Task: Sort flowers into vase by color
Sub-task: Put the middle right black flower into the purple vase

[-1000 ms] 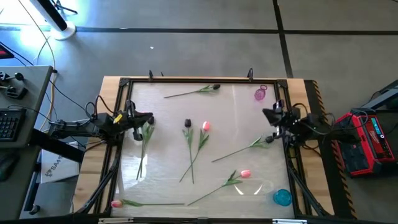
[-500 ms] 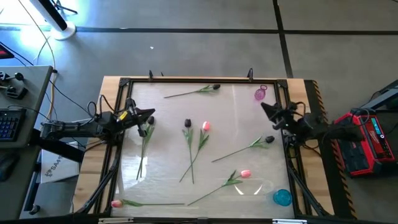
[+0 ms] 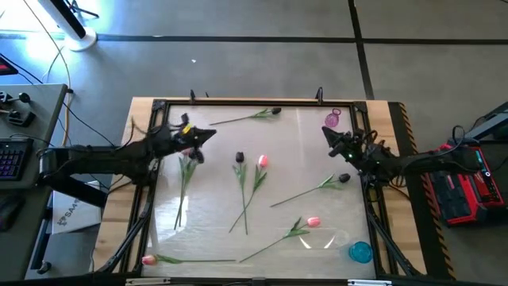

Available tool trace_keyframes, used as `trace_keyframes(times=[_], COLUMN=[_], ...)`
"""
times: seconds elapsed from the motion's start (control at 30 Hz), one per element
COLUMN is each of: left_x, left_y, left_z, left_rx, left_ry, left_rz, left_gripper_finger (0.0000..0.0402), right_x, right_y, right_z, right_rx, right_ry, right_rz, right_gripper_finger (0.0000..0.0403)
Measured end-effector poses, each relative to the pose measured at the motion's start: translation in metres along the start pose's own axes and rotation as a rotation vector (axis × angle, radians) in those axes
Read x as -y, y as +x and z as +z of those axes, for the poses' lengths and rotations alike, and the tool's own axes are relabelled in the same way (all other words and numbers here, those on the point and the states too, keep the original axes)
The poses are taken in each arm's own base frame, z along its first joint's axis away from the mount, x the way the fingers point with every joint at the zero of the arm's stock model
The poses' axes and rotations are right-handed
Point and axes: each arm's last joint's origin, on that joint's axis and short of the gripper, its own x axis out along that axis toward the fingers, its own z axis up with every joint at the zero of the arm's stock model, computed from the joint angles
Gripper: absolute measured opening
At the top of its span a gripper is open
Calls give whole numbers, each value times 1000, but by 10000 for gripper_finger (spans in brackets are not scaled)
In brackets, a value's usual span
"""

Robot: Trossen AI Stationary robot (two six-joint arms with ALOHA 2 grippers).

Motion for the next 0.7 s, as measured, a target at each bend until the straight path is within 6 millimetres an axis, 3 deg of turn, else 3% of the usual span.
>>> trace_keyframes(times=[0.23,0.43,0.57,0.7], left_x=[1,12,13,13], left_y=[53,81,92,100], left_z=[8,0,-9,-12], left_rx=[-102,-45,-26,30], left_ry=[48,56,56,88], left_rz=[-122,-290,-284,-230], left_gripper_finger=[0,0,0,0], right_x=[0,-38,-68,-85], right_y=[6,28,51,66], right_z=[-19,-23,-21,-22], right_rx=[-253,-418,-511,-688], right_ry=[107,93,54,13], right_rz=[102,58,-130,-381], right_gripper_finger=[0,0,0,7])
